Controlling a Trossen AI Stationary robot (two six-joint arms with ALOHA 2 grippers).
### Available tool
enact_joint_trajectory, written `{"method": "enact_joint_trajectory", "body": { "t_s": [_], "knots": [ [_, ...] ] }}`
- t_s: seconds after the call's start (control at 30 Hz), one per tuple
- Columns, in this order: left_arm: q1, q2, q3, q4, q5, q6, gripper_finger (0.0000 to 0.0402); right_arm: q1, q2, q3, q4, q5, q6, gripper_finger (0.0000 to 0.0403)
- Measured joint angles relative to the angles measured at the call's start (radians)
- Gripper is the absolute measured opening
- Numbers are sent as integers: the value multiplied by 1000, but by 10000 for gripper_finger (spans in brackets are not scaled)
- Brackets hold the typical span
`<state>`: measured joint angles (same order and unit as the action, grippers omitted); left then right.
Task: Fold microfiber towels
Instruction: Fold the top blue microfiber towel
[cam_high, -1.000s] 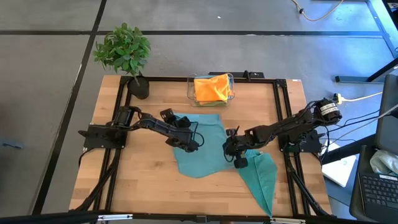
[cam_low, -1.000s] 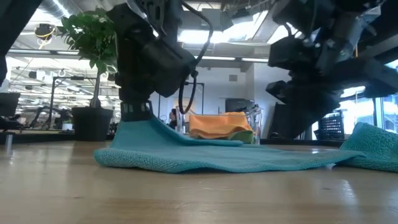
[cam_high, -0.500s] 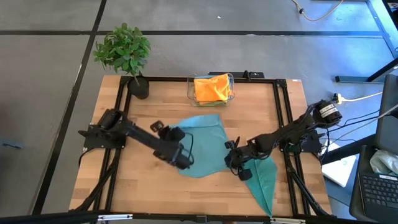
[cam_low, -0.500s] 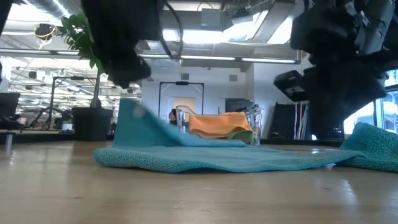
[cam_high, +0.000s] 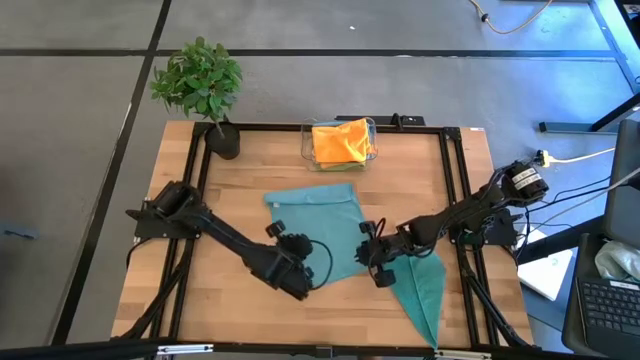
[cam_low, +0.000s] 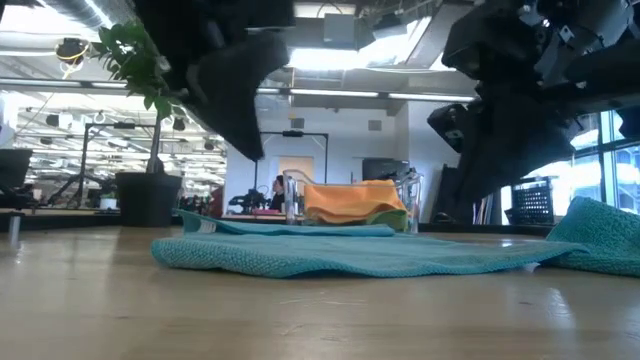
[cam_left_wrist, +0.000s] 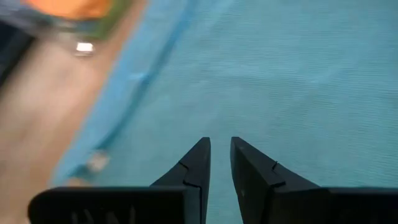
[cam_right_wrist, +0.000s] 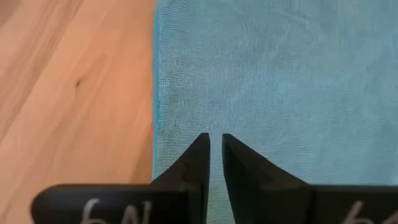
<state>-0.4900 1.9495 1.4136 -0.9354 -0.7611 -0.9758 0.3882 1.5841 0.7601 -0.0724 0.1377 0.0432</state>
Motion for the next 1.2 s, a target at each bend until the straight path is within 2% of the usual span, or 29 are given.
{"method": "enact_joint_trajectory", "body": {
  "t_s": [0.1,0.43,0.6,0.67,0.73,0.87,1.03,1.2],
  "knots": [
    [12,2,0,85,77,65,52,1,14,0,6,0,66,45],
    [32,99,-1,165,58,71,51,12,155,5,37,7,121,45],
    [32,162,-1,127,178,88,52,24,171,4,94,-107,130,45],
    [30,167,3,109,215,57,49,27,171,1,123,-185,97,45],
    [20,167,5,85,246,14,46,29,173,-1,160,-220,56,45],
    [-34,159,3,-12,276,-100,42,29,176,-2,212,-215,28,45],
    [-114,165,24,-243,342,-299,32,27,176,-1,162,-180,25,45],
    [-156,165,62,-209,362,-326,21,27,174,0,147,-177,1,45]
  ]
}}
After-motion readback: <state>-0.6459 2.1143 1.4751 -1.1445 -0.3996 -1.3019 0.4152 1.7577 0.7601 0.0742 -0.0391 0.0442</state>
